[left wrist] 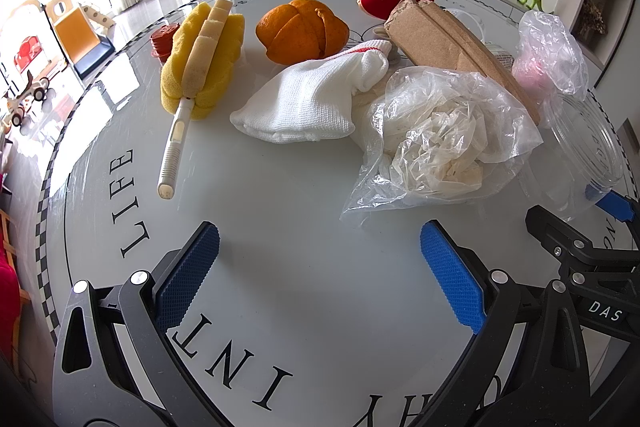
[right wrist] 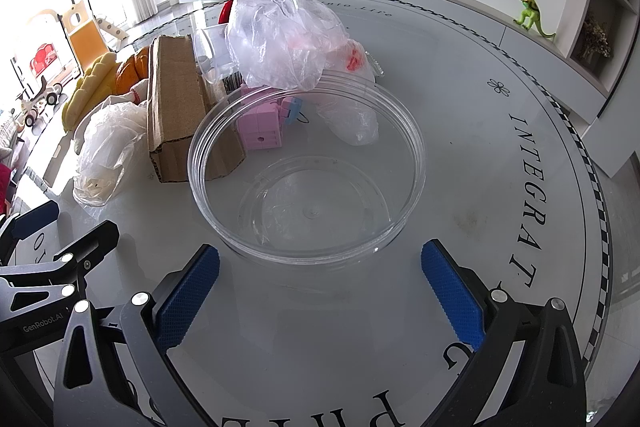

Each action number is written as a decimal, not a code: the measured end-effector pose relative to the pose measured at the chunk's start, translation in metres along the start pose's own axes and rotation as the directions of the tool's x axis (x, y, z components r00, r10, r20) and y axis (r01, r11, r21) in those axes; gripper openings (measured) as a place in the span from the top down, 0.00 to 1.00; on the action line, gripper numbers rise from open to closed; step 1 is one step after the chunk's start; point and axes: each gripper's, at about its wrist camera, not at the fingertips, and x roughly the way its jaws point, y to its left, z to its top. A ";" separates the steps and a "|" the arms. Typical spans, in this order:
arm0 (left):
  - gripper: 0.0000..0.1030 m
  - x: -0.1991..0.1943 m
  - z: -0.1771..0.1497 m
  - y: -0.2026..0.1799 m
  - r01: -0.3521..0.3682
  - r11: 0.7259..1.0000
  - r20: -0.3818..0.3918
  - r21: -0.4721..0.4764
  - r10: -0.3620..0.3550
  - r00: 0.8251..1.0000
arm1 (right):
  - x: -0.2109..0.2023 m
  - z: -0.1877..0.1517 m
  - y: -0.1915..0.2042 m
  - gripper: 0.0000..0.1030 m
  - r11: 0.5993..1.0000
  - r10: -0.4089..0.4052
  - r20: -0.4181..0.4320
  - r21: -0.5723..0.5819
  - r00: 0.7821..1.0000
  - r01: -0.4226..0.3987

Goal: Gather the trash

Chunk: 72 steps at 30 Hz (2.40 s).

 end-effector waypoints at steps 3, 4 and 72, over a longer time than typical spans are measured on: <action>0.06 0.000 0.000 0.000 0.000 1.000 0.000 0.000 0.000 1.000 | 0.000 0.000 0.000 0.02 1.000 0.000 0.000 0.000 1.000 0.000; 0.06 0.000 0.000 0.000 0.000 1.000 0.000 0.000 0.000 1.000 | 0.000 0.000 0.000 0.02 1.000 0.000 0.000 0.000 1.000 0.000; 0.65 0.002 0.041 -0.012 0.317 0.943 0.015 -0.099 -0.317 0.948 | -0.057 0.010 -0.038 0.19 0.989 0.136 0.069 -0.060 0.988 -0.132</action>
